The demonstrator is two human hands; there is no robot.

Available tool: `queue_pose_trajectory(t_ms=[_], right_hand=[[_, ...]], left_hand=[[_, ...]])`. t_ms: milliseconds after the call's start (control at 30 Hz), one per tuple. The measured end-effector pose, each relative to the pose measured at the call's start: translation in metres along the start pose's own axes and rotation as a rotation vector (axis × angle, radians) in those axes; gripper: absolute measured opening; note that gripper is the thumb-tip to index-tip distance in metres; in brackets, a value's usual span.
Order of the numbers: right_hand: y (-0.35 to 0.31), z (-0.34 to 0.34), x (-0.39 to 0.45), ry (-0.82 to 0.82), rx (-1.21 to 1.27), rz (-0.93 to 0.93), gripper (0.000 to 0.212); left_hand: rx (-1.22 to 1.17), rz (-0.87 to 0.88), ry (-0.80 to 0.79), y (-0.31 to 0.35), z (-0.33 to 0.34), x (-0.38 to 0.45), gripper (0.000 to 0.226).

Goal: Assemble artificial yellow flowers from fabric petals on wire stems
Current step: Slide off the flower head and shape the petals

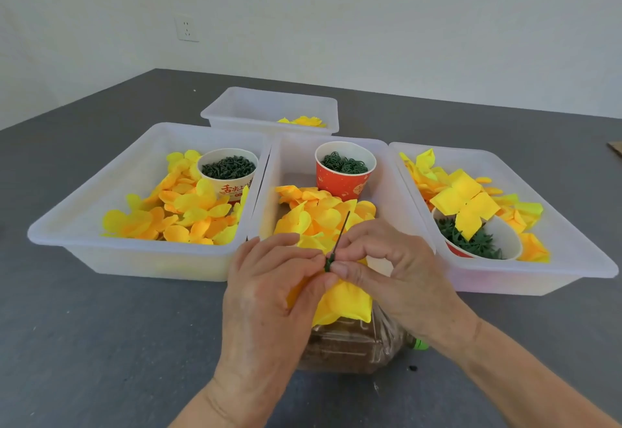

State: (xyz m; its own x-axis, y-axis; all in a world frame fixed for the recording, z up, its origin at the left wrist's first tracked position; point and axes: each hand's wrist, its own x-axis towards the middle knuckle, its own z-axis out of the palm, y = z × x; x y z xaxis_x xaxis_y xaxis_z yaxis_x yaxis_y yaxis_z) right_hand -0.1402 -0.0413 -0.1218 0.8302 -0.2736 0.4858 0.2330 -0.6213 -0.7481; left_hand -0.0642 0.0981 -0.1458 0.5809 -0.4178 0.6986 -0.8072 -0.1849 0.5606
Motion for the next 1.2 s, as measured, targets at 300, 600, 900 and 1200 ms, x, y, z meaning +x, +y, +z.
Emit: queue_pose_trajectory(t_ms=[300,600,900,1200], right_hand=[[0.009,0.005,0.0,0.058,-0.038,-0.065,0.009],[0.005,0.003,-0.002,0.046,-0.025,-0.007,0.005],[-0.015,-0.006,-0.003,0.053,-0.016,0.188,0.021],[-0.02,0.005,-0.004,0.102,-0.063,0.271,0.016]], left_hand=[[0.054,0.096,0.049,-0.009,0.009,-0.001,0.024],[0.021,0.029,0.044,-0.005,0.006,-0.003,0.027],[-0.471,-0.396,-0.037,0.001,-0.024,0.019,0.016],[-0.271,-0.255,-0.321,-0.005,-0.022,0.033,0.024]])
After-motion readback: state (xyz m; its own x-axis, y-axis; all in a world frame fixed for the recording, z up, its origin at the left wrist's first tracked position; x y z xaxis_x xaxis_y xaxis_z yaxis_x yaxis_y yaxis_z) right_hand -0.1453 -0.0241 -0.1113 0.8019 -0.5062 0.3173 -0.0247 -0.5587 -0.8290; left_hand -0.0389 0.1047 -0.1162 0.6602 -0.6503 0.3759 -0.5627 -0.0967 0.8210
